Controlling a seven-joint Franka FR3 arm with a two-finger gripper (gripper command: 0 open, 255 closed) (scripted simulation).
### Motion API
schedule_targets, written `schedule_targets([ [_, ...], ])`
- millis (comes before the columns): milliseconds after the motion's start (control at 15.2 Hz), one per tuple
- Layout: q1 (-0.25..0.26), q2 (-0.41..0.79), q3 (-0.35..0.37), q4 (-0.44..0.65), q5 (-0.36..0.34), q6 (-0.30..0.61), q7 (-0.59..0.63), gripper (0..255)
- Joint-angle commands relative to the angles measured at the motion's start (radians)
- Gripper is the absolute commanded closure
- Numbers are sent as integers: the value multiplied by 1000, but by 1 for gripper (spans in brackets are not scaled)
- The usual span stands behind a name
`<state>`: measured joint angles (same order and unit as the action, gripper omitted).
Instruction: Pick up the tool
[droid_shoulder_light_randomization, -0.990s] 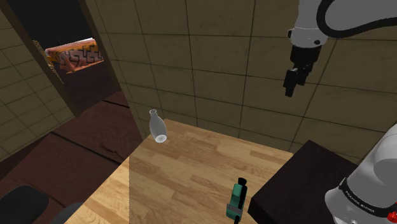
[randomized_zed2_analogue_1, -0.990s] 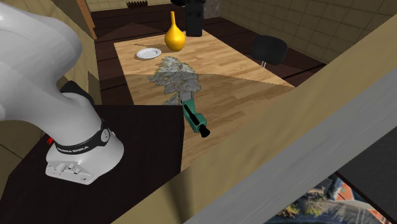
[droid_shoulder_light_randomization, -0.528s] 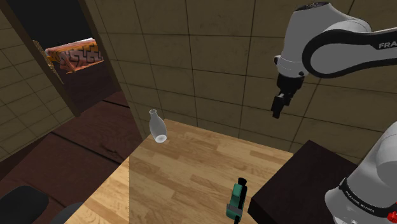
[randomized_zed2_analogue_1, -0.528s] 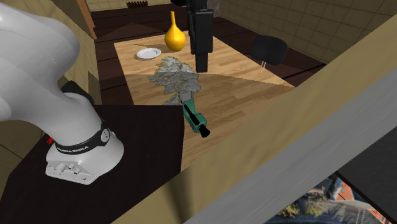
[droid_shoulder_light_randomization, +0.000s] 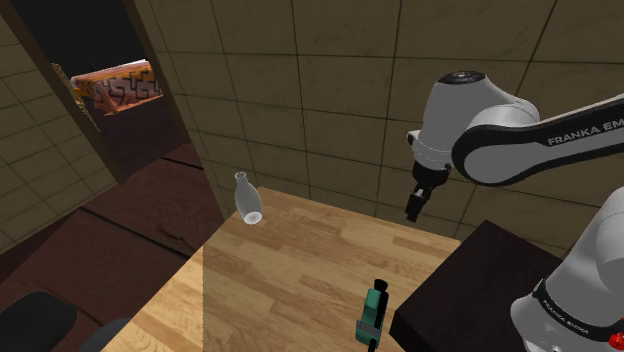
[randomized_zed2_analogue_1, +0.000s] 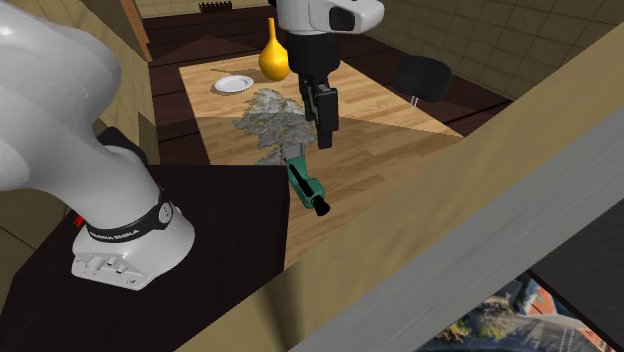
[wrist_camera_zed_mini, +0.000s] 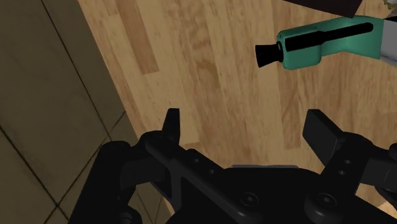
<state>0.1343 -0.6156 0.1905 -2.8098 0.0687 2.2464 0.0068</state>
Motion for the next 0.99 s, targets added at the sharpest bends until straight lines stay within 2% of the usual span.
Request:
schedule_targets([
  [0, 21, 46, 22, -33, 14, 93, 7, 0],
  [396, 52, 277, 101, -72, 16, 396, 45, 0],
  [528, 44, 371, 136, -70, -11, 499, 74, 0],
  [660, 16, 472, 180, -60, -78, 598, 131, 0],
  [726, -9, 524, 205, -51, -142, 645, 182, 0],
  [792, -41, 579, 226, -39, -244, 688, 259, 0],
  [858, -62, 637, 226, -21, -397, 724, 374, 0],
  [924, -51, 696, 188, 6, -579, 751, 515, 0],
])
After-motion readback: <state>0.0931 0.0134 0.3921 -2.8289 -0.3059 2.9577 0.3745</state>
